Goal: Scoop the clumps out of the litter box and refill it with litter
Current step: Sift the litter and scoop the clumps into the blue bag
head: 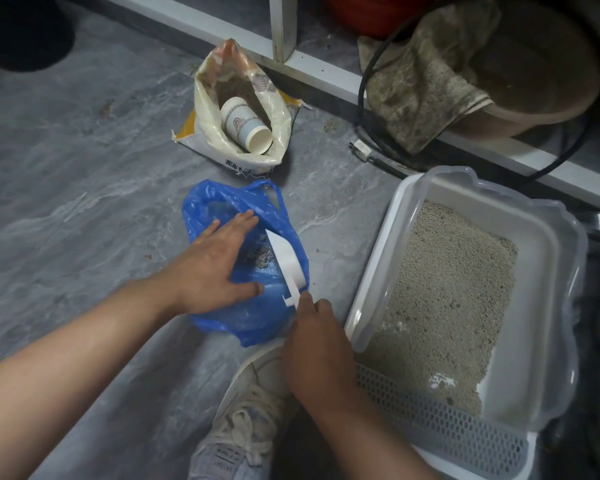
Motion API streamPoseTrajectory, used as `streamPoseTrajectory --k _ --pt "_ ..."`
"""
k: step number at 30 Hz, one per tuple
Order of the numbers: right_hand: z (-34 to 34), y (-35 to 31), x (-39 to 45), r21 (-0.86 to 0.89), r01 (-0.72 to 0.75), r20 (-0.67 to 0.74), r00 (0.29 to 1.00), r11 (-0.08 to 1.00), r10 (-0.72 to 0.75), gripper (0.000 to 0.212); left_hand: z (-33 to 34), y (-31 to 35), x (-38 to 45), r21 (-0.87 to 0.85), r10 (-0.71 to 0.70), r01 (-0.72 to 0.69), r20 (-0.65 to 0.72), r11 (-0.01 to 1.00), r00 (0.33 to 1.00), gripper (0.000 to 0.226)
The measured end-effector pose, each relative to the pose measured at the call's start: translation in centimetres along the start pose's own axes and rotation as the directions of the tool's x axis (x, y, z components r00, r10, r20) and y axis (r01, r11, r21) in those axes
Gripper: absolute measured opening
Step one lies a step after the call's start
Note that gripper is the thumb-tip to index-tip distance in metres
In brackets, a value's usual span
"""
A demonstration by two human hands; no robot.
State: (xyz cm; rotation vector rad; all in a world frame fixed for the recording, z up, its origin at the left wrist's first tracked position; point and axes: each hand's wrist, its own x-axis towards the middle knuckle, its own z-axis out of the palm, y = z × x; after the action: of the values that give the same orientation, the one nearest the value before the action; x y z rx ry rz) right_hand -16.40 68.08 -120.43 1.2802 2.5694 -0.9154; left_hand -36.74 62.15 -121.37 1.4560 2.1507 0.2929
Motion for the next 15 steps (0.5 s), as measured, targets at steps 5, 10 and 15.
streamPoseTrajectory --k 5,10,15 --pt "-0.1 0.4 -0.8 -0.057 0.014 0.013 1.000 0.998 -0.013 0.060 0.1 0.0 0.0 0.003 0.001 -0.001 0.003 1.000 1.000 0.114" --pt "-0.1 0.5 -1.3 -0.079 0.028 0.024 0.999 0.996 -0.026 0.064 0.3 0.0 0.0 0.010 -0.005 0.005 0.010 1.000 1.000 0.115" --pt "-0.1 0.6 -1.1 -0.067 0.035 0.013 0.999 0.997 -0.034 0.065 0.3 0.1 0.1 0.019 0.007 -0.007 0.007 1.000 1.000 0.114"
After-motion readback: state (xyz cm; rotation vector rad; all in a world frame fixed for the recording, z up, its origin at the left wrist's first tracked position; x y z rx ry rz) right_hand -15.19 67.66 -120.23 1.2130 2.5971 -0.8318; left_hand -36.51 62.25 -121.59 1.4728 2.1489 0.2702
